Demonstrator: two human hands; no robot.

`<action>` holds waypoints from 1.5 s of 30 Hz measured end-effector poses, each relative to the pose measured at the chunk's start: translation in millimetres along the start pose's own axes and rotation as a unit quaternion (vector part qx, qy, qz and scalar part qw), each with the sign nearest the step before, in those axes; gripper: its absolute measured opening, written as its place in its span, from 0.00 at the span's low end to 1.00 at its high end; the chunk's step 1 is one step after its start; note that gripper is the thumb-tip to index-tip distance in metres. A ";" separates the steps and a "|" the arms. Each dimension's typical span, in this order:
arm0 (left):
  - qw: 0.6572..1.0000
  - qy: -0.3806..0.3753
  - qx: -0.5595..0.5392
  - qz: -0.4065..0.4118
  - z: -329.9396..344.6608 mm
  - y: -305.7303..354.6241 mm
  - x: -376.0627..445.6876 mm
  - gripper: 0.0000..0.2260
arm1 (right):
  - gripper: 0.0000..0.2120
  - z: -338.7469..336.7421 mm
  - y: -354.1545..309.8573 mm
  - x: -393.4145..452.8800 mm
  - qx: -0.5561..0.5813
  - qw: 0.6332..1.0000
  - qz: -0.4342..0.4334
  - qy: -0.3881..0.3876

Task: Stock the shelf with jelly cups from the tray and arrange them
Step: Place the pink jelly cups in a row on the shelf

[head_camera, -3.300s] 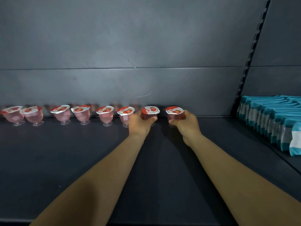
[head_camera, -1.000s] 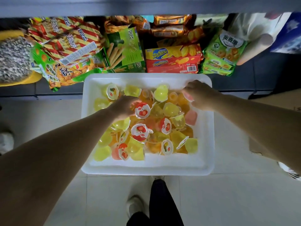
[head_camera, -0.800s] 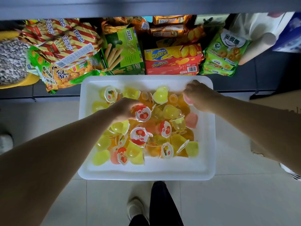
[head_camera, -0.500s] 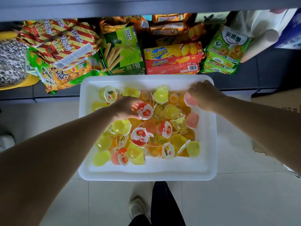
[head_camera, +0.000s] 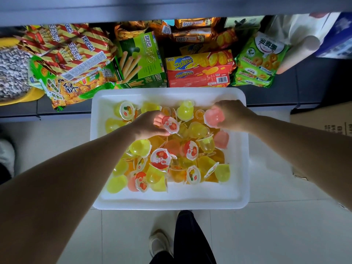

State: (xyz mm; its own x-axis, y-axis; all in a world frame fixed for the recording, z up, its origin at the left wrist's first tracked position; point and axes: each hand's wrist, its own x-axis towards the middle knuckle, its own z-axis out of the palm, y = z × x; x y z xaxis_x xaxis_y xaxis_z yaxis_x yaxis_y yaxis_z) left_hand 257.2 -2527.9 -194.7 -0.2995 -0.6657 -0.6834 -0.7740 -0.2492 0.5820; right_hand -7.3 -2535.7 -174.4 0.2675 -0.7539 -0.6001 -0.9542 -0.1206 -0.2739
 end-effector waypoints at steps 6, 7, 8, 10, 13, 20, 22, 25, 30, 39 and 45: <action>0.999 0.003 0.013 -0.037 6.0 3.9 -5.6 0.30 | 0.24 2.6 -2.7 -5.3 0.113 0.993 0.014 0.017; 0.999 0.004 0.013 -0.044 6.5 5.7 -7.9 0.31 | 0.25 2.4 -3.1 -6.4 0.131 0.991 0.016 0.018; 0.999 0.008 0.011 -0.047 7.2 7.9 -10.1 0.31 | 0.25 1.9 -3.7 -8.0 0.149 0.989 0.018 0.021; 0.999 0.024 -0.012 -0.047 7.2 16.6 -16.8 0.29 | 0.25 -0.9 -4.8 -13.1 0.181 0.983 0.024 0.029; 0.994 0.068 -0.072 -0.046 4.5 30.9 -28.6 0.22 | 0.26 -7.7 -9.2 -26.4 0.235 0.970 0.043 0.043; 0.972 0.102 -0.204 -0.053 -7.8 71.6 -80.6 0.17 | 0.26 -32.2 -29.6 -77.6 0.464 0.880 0.090 0.050; 0.960 0.105 -0.255 -0.049 -11.3 86.6 -104.3 0.15 | 0.30 -42.8 -39.2 -98.3 0.533 0.839 0.096 0.054; 0.948 0.106 -0.300 -0.028 -18.1 110.1 -148.6 0.09 | 0.32 -65.9 -61.0 -139.9 0.592 0.798 0.080 0.083; 0.917 0.159 -0.365 0.011 -29.9 164.8 -246.2 0.16 | 0.33 -123.9 -101.7 -240.2 0.663 0.734 0.018 0.145; 0.892 0.234 -0.338 0.186 -89.1 332.7 -417.6 0.23 | 0.19 -268.9 -143.9 -417.0 0.666 0.684 -0.075 0.289; 0.855 0.324 -0.299 0.272 -143.0 449.9 -491.4 0.18 | 0.24 -395.5 -147.3 -502.7 0.606 0.674 -0.147 0.395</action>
State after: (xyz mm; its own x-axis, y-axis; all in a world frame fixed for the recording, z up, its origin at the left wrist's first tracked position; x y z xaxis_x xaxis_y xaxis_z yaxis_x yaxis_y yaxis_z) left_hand 135.9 -2413.4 466.0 -0.0018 -0.9994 0.0359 -0.1358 0.0358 0.9901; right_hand -54.3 -2394.3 464.9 -0.1913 -0.9789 0.0717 0.0642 -0.0854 -0.9943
